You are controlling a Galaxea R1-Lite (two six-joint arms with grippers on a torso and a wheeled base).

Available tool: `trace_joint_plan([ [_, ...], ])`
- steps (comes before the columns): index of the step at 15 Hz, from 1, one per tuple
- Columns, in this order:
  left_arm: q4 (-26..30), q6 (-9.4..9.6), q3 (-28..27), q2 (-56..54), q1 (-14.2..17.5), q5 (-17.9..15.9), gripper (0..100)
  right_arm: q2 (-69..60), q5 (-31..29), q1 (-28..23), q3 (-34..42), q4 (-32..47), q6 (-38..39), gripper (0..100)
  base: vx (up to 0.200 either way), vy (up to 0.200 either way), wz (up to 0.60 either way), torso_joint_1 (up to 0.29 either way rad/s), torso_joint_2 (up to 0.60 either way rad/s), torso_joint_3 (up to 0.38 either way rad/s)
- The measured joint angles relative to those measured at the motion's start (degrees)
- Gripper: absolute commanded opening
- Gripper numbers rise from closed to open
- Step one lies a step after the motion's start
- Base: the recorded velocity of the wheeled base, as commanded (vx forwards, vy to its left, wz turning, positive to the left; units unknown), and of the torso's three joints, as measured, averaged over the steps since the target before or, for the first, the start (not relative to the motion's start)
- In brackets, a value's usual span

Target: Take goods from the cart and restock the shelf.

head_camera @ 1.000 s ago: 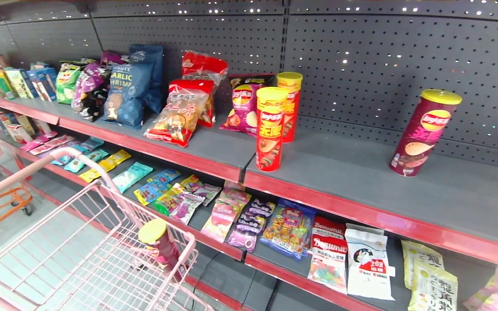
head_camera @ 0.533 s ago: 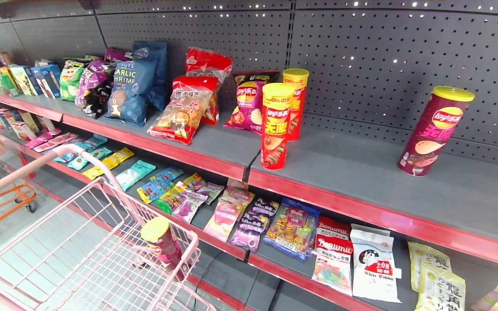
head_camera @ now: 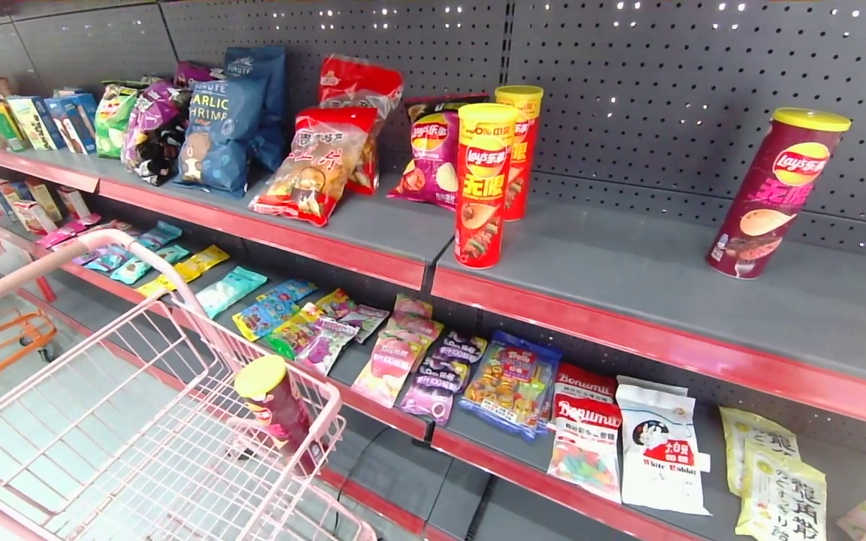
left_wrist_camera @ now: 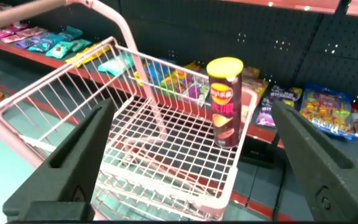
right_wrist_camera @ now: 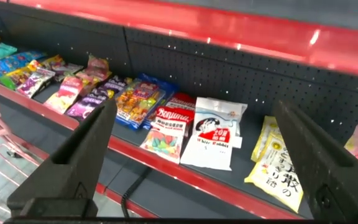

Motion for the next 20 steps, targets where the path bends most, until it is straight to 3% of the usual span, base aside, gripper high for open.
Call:
trace_joint_plan([
  [11,0.07,0.09,0.0,0.28,-0.02,-0.09,100,0.0,-0.06,0.0,0.0,0.0,0.0,100,0.0,0.0,0.0,-0.17,0.5,0.331],
  [15,-0.23,3.4,0.0,0.29,-0.1,-1.32,100,0.0,-0.12,0.0,0.0,0.0,0.02,100,0.0,0.0,0.0,-0.016,0.07,0.043],
  [18,-0.6,4.55,0.0,0.15,0.0,-1.67,100,0.0,-0.28,0.0,0.0,-0.01,0.02,100,0.0,0.0,0.0,0.0,0.0,0.0],
  [20,-1.04,4.35,-0.33,0.21,0.02,-2.27,100,0.0,-0.37,0.0,0.02,-0.04,0.02,100,0.0,0.0,0.0,0.0,0.0,0.0],
])
